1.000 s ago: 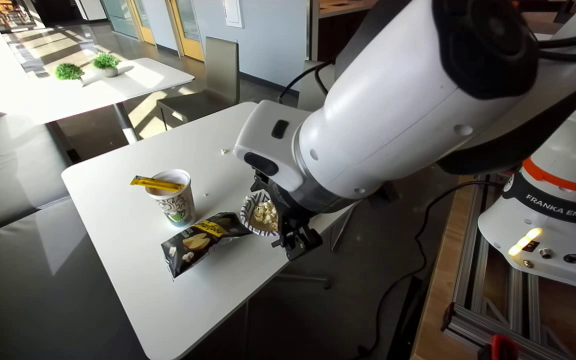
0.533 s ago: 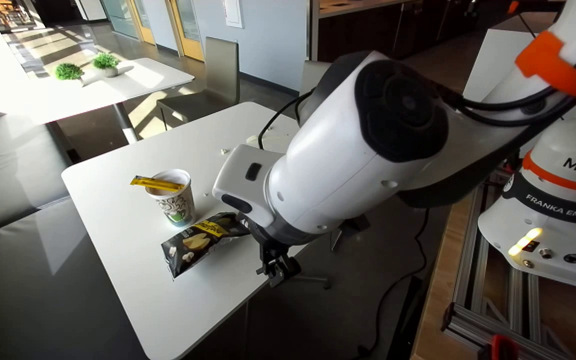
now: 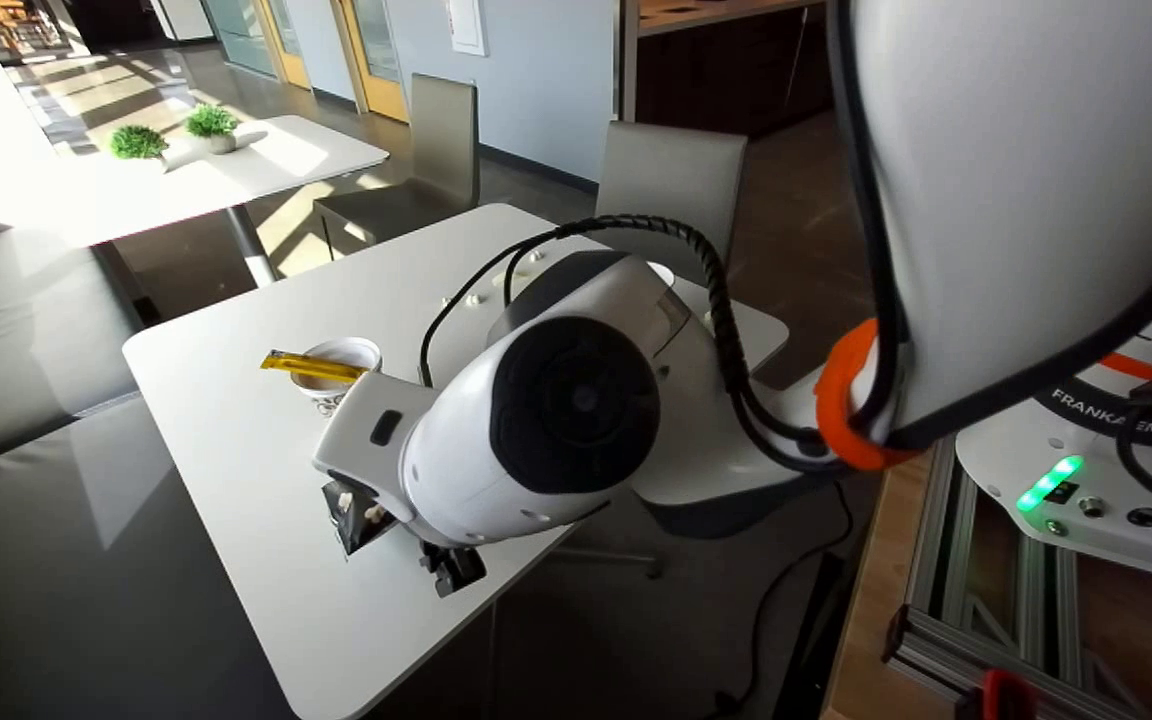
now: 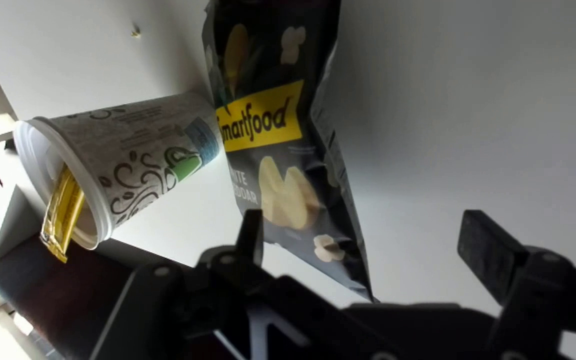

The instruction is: Pour the content in the snack package into the styrofoam cup

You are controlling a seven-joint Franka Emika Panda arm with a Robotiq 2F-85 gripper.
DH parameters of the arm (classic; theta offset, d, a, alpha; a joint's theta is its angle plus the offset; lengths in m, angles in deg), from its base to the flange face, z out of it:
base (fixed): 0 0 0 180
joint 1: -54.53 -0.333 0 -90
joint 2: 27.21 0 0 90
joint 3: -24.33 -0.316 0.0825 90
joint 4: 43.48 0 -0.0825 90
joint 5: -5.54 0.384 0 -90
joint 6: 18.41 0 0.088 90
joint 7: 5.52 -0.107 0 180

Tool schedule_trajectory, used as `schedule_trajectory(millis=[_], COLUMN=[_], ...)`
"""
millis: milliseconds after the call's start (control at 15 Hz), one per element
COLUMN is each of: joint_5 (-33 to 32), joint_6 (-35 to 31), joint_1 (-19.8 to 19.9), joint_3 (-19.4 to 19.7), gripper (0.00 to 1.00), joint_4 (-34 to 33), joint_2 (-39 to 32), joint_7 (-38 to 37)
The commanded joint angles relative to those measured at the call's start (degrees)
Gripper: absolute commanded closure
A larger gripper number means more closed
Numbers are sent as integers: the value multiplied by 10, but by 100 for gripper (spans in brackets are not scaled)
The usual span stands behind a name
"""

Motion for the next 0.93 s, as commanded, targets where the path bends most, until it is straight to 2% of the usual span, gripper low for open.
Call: schedule_trajectory(millis=[0, 133, 333, 733, 800, 867], joint_5=[115, 147, 179, 196, 194, 192], joint_6=[-3, 0, 1, 9, 14, 21], joint_1=[4, 0, 1, 4, 5, 3], joint_3=[-4, 5, 7, 1, -1, 1], gripper=[0, 27, 51, 95, 100, 100], joint_4=[-44, -57, -70, -71, -68, -64], joint_2=[74, 105, 127, 124, 113, 106], joint_7=[101, 138, 169, 211, 219, 227])
